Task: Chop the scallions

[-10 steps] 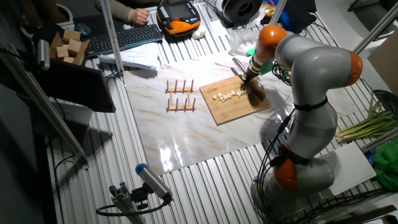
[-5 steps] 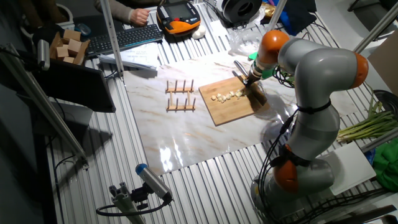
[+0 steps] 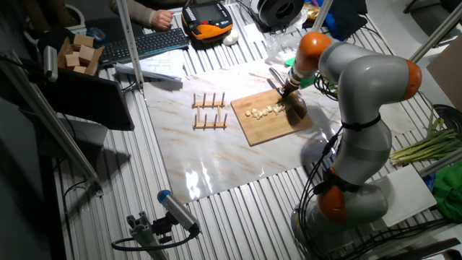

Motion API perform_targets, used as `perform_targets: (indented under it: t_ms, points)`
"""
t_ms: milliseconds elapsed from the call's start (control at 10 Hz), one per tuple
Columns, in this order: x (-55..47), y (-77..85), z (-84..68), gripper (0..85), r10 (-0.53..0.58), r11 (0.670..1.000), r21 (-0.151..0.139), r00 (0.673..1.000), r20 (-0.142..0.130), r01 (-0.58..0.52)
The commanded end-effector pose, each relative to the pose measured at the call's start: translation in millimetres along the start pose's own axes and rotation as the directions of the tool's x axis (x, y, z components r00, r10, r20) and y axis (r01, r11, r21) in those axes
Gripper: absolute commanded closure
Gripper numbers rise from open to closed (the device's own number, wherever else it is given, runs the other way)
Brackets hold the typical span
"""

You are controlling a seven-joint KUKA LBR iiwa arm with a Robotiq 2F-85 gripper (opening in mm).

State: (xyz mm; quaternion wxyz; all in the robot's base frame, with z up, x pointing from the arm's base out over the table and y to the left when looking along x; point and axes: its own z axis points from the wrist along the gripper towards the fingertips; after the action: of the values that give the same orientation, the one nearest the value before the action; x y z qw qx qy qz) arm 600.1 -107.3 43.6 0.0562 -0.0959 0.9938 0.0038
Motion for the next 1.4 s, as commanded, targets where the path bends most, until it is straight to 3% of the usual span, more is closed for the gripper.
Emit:
perform_targets:
  t_ms: [0, 200, 300, 500, 800, 1300]
  points:
    - [0.5, -0.8, -1.8, 85.0, -0.001, 1.000, 0.001, 1.000, 0.001, 0.001]
    - [19.6, -0.7, 2.4, 85.0, 0.000, 1.000, -0.004, 1.000, 0.007, 0.000]
    - [24.0, 0.6, 3.3, 85.0, 0.005, 1.000, -0.010, 1.000, 0.006, -0.005]
    - [17.3, -1.6, -7.9, 85.0, 0.006, 1.000, -0.008, 1.000, -0.022, -0.006]
    - [3.3, 3.7, -37.3, 85.0, 0.025, 1.000, 0.003, 0.997, -0.074, -0.024]
    - [-2.1, 11.5, -54.0, 85.0, 0.052, 0.999, 0.005, 0.994, -0.095, -0.052]
